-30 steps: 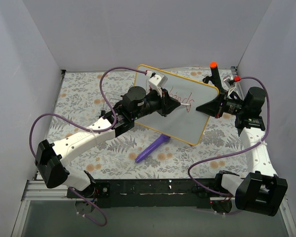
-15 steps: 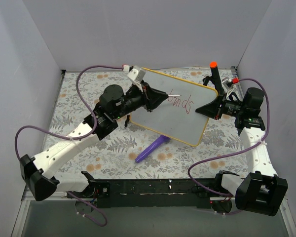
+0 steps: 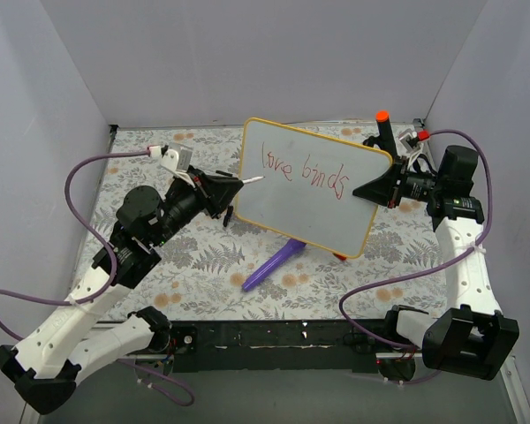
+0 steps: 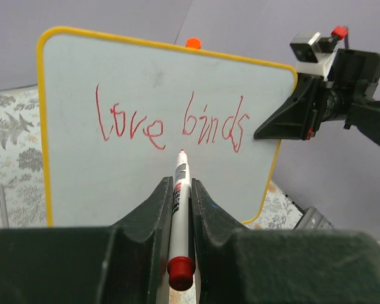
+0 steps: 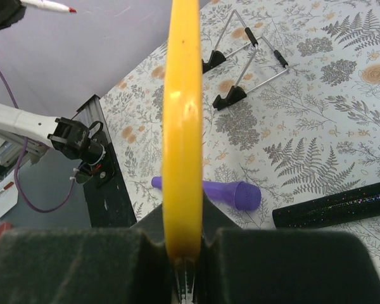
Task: Write a sentence on the whiteboard
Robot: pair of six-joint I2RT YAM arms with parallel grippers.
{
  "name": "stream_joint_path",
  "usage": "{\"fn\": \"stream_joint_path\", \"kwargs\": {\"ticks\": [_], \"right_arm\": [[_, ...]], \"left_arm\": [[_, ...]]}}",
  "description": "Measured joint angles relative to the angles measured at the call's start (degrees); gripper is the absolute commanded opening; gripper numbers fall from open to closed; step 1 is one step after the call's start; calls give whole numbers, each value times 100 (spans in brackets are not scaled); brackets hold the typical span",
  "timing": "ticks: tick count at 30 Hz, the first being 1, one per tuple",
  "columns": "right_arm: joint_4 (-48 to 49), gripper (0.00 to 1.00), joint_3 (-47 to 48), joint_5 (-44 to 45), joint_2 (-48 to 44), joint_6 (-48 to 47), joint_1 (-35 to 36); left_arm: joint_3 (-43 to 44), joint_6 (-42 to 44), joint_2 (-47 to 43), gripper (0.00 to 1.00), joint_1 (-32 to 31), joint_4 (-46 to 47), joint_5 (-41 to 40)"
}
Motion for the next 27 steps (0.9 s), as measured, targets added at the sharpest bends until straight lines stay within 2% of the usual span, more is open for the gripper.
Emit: {"fn": "stream_joint_path", "kwargs": {"ticks": [12,27], "right_arm": [[-472,1,81,177,-2,-354,-7],[-308,1,-138,-68,-57,-308,-11]], "left_arm": [[-1121,-236,-874,0,7,-299,-490],[-2081,-442,-1394,0,7,168,-509]]}}
